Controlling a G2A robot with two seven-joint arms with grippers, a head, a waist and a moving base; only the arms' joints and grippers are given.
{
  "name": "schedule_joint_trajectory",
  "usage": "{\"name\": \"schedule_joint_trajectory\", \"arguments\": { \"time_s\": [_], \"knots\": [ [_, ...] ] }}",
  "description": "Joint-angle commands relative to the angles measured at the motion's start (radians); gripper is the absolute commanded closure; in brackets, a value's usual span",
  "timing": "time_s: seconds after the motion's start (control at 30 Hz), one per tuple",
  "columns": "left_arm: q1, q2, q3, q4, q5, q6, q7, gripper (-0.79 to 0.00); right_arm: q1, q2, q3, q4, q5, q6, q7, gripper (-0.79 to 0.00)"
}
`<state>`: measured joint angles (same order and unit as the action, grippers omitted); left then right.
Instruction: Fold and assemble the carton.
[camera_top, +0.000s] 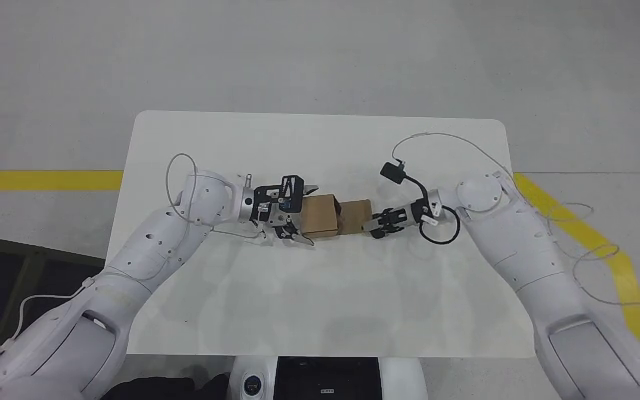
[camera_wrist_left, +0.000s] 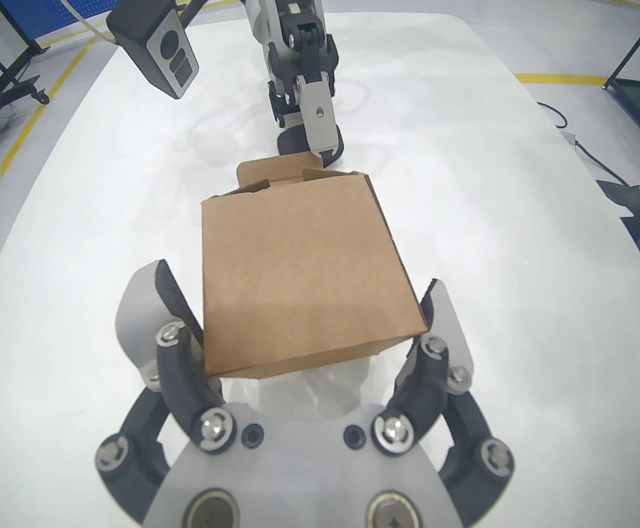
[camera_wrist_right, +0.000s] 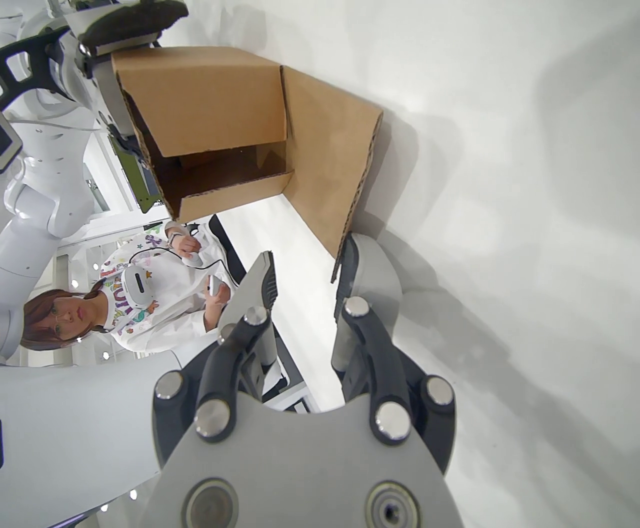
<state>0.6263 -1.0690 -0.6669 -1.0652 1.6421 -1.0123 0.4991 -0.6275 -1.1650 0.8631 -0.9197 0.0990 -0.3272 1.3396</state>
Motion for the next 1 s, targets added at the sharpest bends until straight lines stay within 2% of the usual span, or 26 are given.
{"name": "schedule_joint_trajectory", "arguments": {
  "time_s": [0.0, 0.53, 0.97],
  "knots": [
    [-0.001, 0.0, -0.001, 0.001, 0.001, 0.0, 0.0, -0.785, 0.005, -0.002, -0.004, 0.007, 0.004, 0.001, -0.001, -0.249],
    [0.0, 0.001, 0.006, -0.003, 0.002, 0.0, 0.003, -0.785, 0.067, -0.043, -0.058, 0.015, 0.046, -0.019, -0.023, -0.24],
    [-0.006, 0.002, 0.023, -0.005, -0.004, 0.0, 0.002, -0.785, 0.129, -0.068, -0.127, -0.027, -0.09, 0.052, -0.051, -0.225]
  ]
}}
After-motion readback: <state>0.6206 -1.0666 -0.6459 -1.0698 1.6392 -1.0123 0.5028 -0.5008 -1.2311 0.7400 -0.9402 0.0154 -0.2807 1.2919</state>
